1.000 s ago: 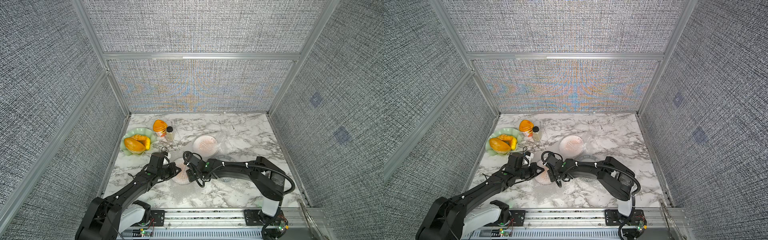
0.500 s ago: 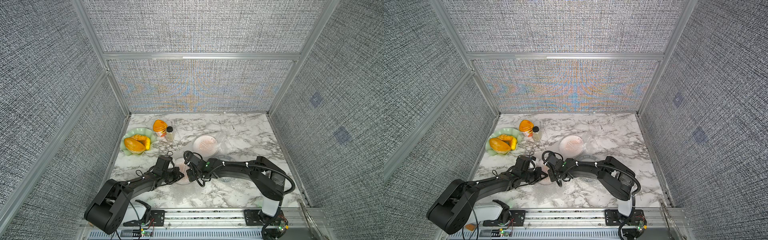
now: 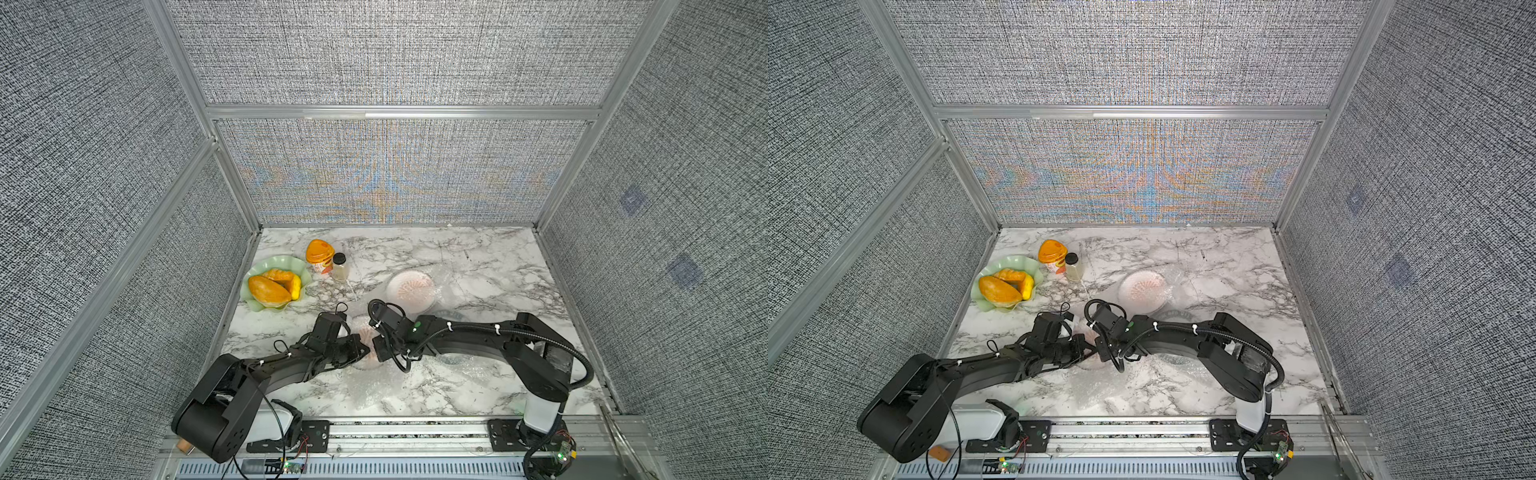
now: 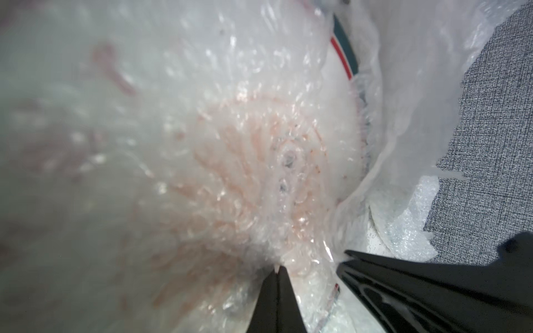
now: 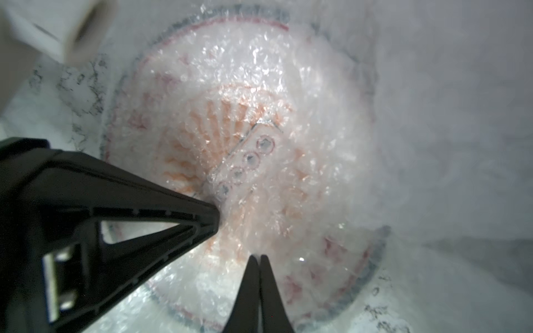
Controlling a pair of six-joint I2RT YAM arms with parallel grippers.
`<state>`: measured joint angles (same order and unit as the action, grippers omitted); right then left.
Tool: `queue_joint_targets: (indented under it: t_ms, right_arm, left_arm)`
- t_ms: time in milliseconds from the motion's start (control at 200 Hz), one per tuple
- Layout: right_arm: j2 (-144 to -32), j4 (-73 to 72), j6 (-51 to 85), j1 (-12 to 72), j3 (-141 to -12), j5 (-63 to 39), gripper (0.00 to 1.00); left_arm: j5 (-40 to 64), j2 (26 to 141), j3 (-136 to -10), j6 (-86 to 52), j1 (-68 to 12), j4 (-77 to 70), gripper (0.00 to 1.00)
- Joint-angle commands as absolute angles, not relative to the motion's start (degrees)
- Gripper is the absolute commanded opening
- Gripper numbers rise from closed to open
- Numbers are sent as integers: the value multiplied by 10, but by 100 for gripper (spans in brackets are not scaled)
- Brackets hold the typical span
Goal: Unpack dinner plates from bubble wrap
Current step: Unwrap the bubble wrap at the center of the board.
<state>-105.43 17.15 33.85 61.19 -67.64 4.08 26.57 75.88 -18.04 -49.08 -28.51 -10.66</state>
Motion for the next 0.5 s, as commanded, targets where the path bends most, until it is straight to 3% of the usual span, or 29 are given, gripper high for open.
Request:
queue_joint_targets:
  t_ms: [0,495]
  right_arm:
    - [-1040,167,353,609,-667,51,0]
    - [-1001,150,370,598,-625,66,0]
  left_arm:
    - [184,754,-178,-471,-285,8,0]
    - [190,825,-214,-458,-285,50,0]
